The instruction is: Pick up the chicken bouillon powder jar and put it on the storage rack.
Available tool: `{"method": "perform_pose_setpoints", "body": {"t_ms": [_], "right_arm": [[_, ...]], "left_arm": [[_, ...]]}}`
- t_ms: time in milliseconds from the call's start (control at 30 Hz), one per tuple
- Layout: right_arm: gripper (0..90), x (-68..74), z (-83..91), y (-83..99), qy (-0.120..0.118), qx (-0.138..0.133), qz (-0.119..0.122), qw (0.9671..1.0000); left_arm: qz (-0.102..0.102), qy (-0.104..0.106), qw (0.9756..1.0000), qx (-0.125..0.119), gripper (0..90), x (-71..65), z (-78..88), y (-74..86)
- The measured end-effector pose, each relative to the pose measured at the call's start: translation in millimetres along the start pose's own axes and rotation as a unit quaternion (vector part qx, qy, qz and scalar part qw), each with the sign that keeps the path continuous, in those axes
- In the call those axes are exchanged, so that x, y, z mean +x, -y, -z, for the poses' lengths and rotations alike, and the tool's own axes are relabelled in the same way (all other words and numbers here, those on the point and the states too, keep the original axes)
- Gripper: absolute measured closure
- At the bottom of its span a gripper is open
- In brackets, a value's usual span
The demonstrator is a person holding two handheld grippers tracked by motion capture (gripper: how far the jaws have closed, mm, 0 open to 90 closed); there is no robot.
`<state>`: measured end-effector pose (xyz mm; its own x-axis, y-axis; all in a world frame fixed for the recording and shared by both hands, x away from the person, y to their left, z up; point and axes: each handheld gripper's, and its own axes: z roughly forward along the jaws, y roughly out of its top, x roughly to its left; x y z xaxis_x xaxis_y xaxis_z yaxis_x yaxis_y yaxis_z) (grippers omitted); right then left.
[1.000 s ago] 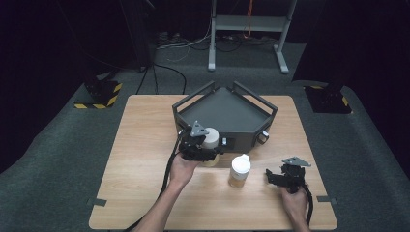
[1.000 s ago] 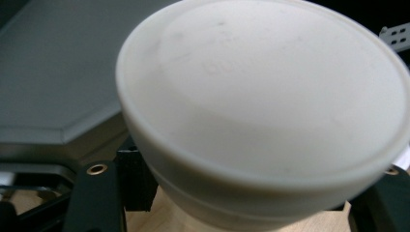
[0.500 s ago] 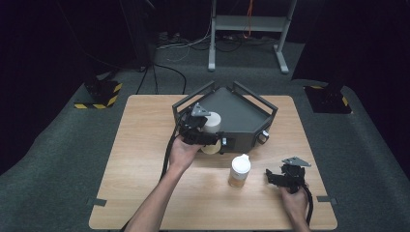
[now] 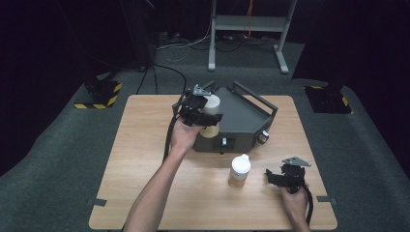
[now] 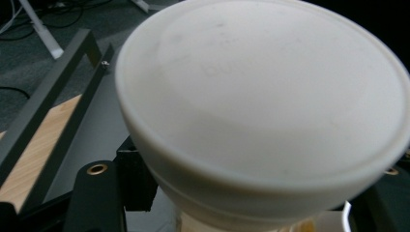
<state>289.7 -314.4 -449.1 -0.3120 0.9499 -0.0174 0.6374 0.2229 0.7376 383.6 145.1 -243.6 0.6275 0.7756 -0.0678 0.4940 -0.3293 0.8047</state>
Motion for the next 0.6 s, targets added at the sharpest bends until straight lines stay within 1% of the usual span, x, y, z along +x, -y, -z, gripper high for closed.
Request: {"method": "perform_pose_setpoints", "body": {"t_ms": [133,267,433,533,600], "right_arm": [[9.0,0.0,0.0,0.0,0.000,0.000,0.000,1.0000],[9.0,0.0,0.0,0.0,0.000,0.000,0.000,1.0000],[9.0,0.0,0.0,0.1,0.000,0.000,0.000,1.0000],[9.0,0.0,0.0,0.0,0.000,0.000,0.000,1.0000],[9.0,-0.1,0.0,0.1,0.000,0.000,0.000,1.0000]], "left_arm": [[0.011,-0.015,0.9998,0.001,33.9,0.6,-8.1,-4.2],[0.020,-0.023,0.9995,0.000,33.9,3.2,-14.3,-5.6],[0.022,-0.046,0.9987,0.006,33.9,0.6,-24.3,-8.7],[0.022,-0.059,0.9980,0.005,33.9,-0.8,-29.6,-9.9],[0.030,-0.062,0.9976,0.008,33.9,2.1,-35.0,-10.7]]}}
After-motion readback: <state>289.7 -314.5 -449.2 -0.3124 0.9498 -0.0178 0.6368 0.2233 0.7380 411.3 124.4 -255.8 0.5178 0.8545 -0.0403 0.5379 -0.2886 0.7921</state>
